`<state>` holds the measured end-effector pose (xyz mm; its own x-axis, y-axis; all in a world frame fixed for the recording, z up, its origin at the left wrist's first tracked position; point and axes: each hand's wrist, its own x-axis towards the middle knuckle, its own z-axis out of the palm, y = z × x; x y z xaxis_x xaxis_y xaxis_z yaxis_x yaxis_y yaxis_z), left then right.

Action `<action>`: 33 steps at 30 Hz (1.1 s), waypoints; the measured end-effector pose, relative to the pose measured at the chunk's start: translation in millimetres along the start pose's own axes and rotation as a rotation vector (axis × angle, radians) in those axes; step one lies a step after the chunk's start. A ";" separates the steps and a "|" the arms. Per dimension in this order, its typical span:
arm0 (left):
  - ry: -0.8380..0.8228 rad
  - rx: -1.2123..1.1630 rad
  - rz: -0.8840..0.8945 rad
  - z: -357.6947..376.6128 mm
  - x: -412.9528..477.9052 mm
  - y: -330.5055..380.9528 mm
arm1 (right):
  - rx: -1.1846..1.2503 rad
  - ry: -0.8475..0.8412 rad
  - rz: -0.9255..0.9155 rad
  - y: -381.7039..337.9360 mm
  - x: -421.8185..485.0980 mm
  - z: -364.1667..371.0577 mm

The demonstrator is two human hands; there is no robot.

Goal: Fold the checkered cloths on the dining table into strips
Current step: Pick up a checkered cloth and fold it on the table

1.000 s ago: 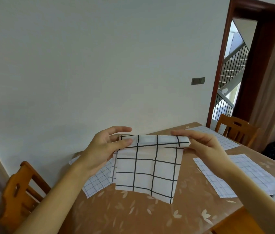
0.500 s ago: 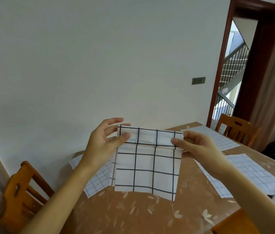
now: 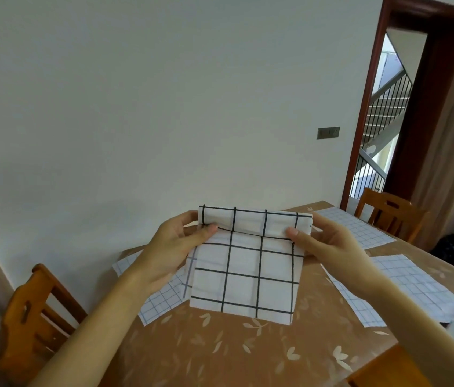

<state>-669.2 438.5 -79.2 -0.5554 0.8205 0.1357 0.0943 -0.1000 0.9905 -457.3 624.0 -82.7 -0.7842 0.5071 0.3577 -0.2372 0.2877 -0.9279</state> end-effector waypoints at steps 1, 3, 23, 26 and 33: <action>-0.006 0.025 -0.029 -0.4 0.0 -0.5 | 0.008 0.033 -0.021 0.8 0.7 -0.6; -0.030 0.064 -0.059 0.5 -1.8 -0.4 | 0.002 0.089 -0.077 1.7 2.0 -2.5; -0.013 0.012 -0.067 -1.0 -5.4 0.4 | -0.341 -0.092 -0.337 12.5 -1.4 -12.3; 0.030 0.023 -0.011 -0.6 -7.2 1.7 | -0.286 0.032 -0.169 14.7 -1.5 -12.1; -0.008 0.130 0.062 5.4 -9.2 1.6 | 0.024 0.141 0.145 10.8 2.1 -15.4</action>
<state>-659.4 433.8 -79.0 -0.5389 0.8194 0.1955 0.2347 -0.0769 0.9690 -452.7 640.7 -90.3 -0.7234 0.6512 0.2296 -0.1424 0.1847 -0.9724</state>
